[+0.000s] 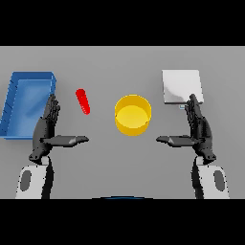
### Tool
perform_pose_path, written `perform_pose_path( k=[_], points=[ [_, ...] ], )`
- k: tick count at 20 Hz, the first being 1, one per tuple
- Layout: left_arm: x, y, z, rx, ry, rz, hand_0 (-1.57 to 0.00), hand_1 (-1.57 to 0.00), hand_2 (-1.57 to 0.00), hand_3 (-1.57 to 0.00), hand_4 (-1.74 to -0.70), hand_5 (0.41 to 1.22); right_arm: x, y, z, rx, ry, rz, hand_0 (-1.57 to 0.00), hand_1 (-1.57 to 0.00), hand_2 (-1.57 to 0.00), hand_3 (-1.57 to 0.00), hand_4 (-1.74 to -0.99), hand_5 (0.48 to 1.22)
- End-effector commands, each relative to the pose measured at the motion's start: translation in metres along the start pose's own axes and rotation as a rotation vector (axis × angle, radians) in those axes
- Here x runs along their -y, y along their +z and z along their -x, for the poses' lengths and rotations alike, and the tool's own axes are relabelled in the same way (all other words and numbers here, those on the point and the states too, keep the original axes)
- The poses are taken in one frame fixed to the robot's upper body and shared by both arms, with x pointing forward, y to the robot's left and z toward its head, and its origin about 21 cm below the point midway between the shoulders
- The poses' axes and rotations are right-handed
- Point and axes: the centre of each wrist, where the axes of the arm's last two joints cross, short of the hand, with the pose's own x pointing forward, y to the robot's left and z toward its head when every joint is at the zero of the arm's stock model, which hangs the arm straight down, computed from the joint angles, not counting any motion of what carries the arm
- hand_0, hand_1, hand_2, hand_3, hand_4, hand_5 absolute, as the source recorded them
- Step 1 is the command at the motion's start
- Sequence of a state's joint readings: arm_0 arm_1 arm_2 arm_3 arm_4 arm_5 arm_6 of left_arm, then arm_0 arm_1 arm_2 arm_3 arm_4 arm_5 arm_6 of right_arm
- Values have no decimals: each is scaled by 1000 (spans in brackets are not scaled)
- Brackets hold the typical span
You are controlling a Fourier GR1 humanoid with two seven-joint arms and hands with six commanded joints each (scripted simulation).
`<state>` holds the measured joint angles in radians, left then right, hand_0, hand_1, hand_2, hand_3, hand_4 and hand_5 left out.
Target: Pick up the red beaker and tilt it to pour out 1 green nut into yellow bowl. Pick up the yellow bowl and place it on the metallic measuring scale.
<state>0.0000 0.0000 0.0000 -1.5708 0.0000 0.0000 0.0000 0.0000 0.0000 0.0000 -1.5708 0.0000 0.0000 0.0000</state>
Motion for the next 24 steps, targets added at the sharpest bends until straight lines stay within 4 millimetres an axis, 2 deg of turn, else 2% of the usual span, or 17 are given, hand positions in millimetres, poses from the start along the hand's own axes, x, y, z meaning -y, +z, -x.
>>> perform_pose_path(
  k=[1, 6, 7, 9, 13, 15, 16, 24],
  points=[
    [0, 1, 0, 1, 0, -1, 1, 1, 1, 1, -1151, 599, 0, 1, 0, 1, 0, 1, 1, 1, 1, 1, -1167, 599],
    [0, 7, 0, 11, -1, 1, 1, 1, 1, 1, -1151, 599, 3, 7, 2, 0, -2, 3, 1, 1, 1, 1, -1167, 599],
    [-3, 16, -4, 34, -67, 29, 1, 1, 1, 1, -1151, 599, 7, 16, -1, 81, 157, -1, 1, 1, 1, 1, -1167, 599],
    [-4, 28, -10, 40, -124, 55, 1, 1, 1, 1, -1158, 599, 3, 28, -2, 121, 293, -10, 1, 1, 1, 1, -1162, 594],
    [-1, 27, -20, 4, -168, 71, 1, 1, 1, 1, -1164, 602, -4, 36, -8, 128, 337, -8, 1, 1, 1, 1, -1173, 593],
    [1, 30, -14, -5, -188, 85, 1, 1, 1, 1, -1161, 602, -4, 37, -9, 120, 322, -2, 1, 1, 1, 1, -1192, 600],
    [-1, 28, -12, -15, -202, 83, 1, 1, 1, 1, -1159, 602, -3, 41, -8, 122, 313, -10, 1, 1, 1, 1, -1199, 603],
    [22, -20, 7, -19, -251, 111, 1, 1, 1, 1, -1233, 636, -5, 35, -10, 138, 287, -37, 1, 1, 1, 1, -1267, 632]
  ],
)
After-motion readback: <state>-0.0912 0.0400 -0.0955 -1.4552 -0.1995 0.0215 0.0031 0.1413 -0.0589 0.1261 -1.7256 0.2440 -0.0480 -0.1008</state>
